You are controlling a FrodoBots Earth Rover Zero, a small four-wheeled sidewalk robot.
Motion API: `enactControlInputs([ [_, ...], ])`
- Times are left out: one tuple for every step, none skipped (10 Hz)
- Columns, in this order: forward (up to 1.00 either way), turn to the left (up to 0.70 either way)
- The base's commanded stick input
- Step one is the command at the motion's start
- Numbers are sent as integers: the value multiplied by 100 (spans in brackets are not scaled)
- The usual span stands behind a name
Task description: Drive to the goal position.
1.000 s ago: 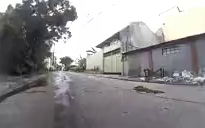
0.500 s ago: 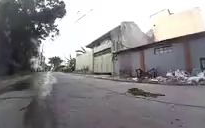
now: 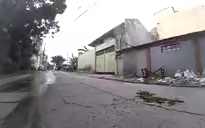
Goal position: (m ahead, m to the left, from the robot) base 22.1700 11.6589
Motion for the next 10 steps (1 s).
enactControlInputs([
  [100,0],
  [100,0],
  [100,0],
  [100,0],
  [100,0],
  [100,0],
  [100,0],
  [100,0],
  [97,0],
  [95,0],
])
